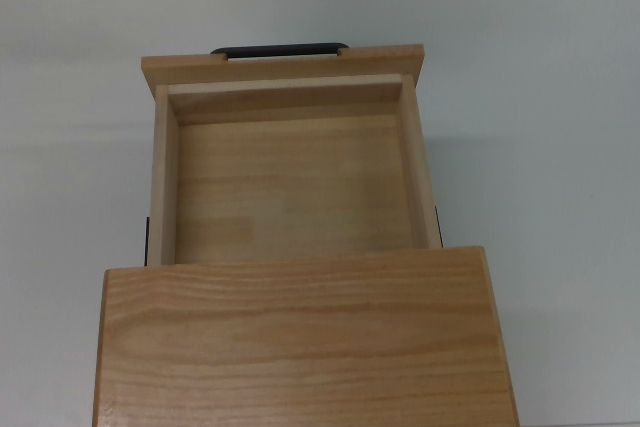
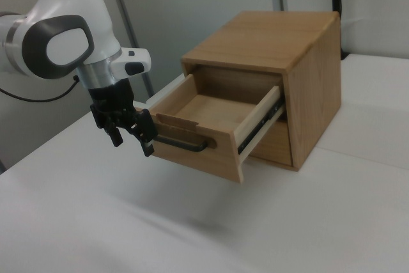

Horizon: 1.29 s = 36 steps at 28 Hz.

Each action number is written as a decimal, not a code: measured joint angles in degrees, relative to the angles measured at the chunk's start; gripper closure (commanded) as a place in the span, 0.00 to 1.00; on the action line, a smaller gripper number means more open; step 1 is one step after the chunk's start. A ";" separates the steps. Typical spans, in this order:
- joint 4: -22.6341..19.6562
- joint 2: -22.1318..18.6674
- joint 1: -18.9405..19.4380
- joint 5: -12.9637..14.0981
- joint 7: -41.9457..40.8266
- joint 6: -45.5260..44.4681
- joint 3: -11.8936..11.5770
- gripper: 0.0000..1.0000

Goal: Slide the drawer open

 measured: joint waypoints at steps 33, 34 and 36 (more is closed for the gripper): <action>1.33 0.23 -0.34 0.00 0.00 -1.76 -0.35 0.00; 1.33 0.24 -0.34 0.00 0.00 -1.76 -0.35 0.00; 1.34 0.25 -0.34 0.00 0.00 -1.76 -0.35 0.00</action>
